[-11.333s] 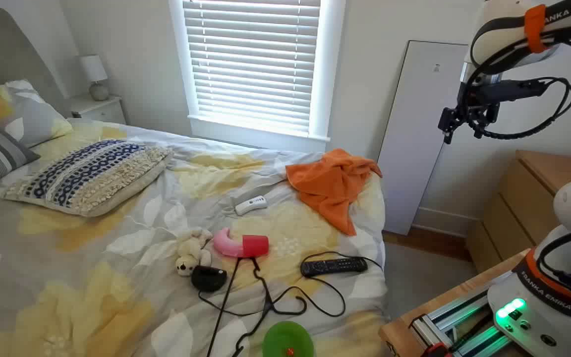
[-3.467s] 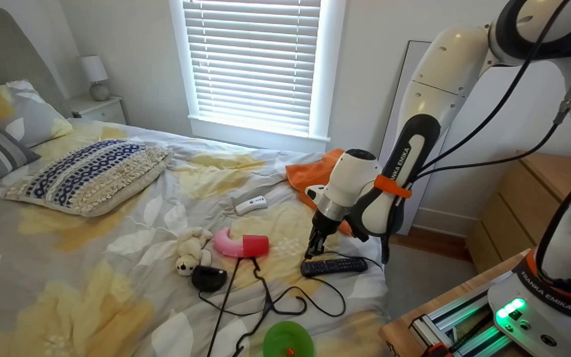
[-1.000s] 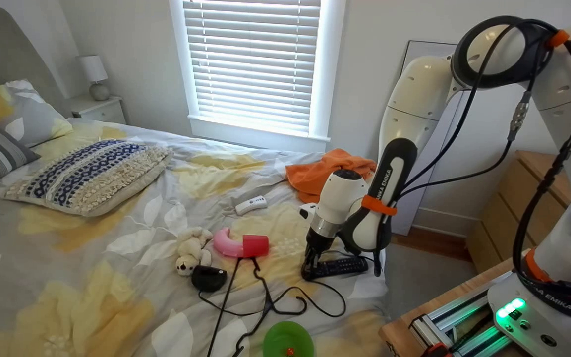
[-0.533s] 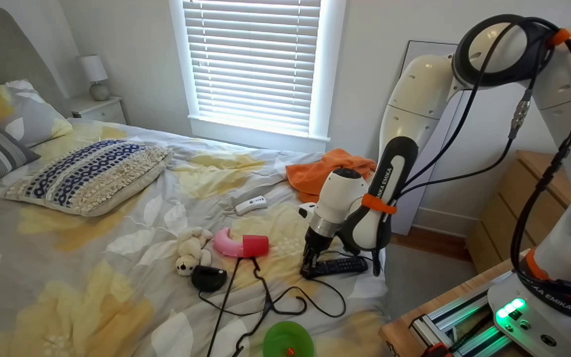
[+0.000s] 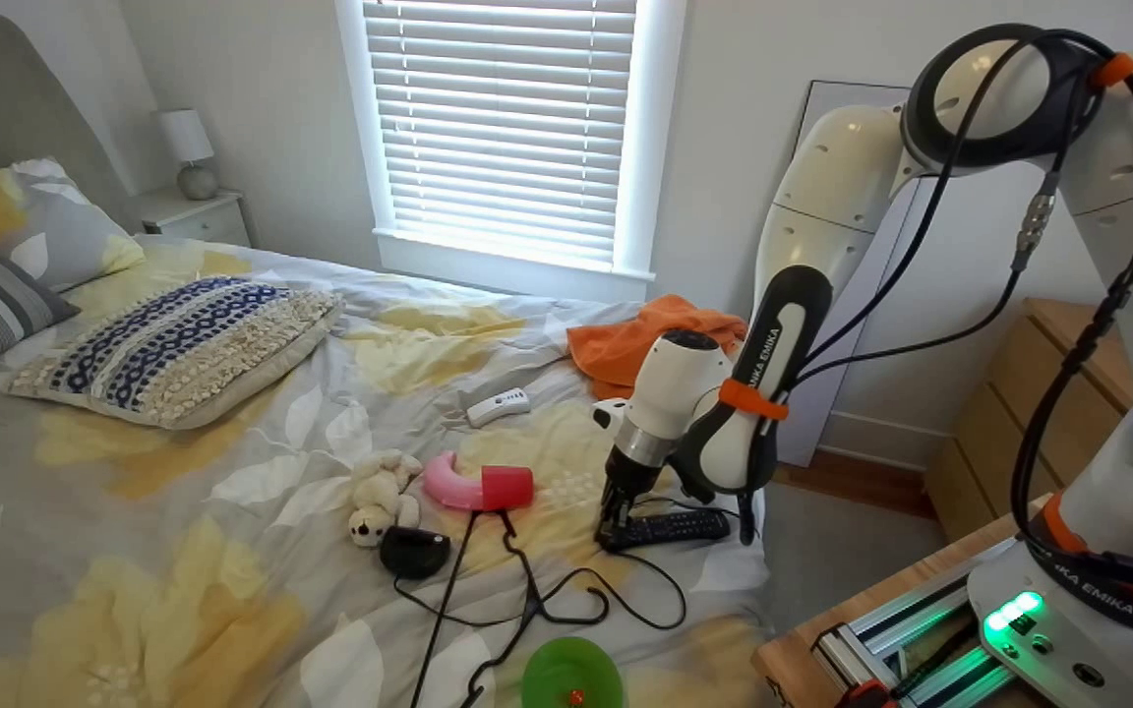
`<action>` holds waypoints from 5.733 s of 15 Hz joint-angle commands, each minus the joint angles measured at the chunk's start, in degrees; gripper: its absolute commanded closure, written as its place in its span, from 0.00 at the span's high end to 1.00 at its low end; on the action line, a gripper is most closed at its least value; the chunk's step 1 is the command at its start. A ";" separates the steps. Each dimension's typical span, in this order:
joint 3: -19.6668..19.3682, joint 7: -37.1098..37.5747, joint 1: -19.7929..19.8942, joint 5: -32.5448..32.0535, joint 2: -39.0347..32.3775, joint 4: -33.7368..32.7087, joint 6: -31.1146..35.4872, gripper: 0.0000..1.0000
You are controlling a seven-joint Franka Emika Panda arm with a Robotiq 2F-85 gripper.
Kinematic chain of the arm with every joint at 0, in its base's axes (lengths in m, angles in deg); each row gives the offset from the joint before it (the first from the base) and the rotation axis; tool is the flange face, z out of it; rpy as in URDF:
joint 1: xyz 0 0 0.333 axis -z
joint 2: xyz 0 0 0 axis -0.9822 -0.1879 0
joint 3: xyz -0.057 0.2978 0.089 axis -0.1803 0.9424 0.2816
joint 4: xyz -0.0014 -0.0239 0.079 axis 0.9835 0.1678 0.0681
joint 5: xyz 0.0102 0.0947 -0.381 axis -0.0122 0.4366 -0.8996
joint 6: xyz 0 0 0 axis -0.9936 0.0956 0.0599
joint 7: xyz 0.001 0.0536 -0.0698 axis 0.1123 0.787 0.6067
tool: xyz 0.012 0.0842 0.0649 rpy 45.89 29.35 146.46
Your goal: Press a button on the black remote
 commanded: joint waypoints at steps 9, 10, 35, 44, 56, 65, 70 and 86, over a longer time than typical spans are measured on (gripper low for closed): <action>1.80 0.38 2.84 -0.77 0.76 0.57 -4.64 0.00; 1.67 0.35 2.78 -0.80 0.69 0.55 -4.37 0.00; 0.88 0.10 2.84 -1.13 -2.22 -1.27 -1.60 0.00; 0.02 -0.25 2.16 -1.34 -4.66 -2.95 -2.08 0.00; -2.32 -1.58 0.73 -2.63 -7.72 -4.96 -1.26 0.00; -10.12 -1.33 -7.46 -5.48 -7.28 -6.30 -1.60 0.00; -14.30 -0.67 -12.89 -5.85 -7.20 -6.85 -1.67 0.00; -19.09 0.70 -18.28 -5.43 -9.34 -7.87 -2.50 0.00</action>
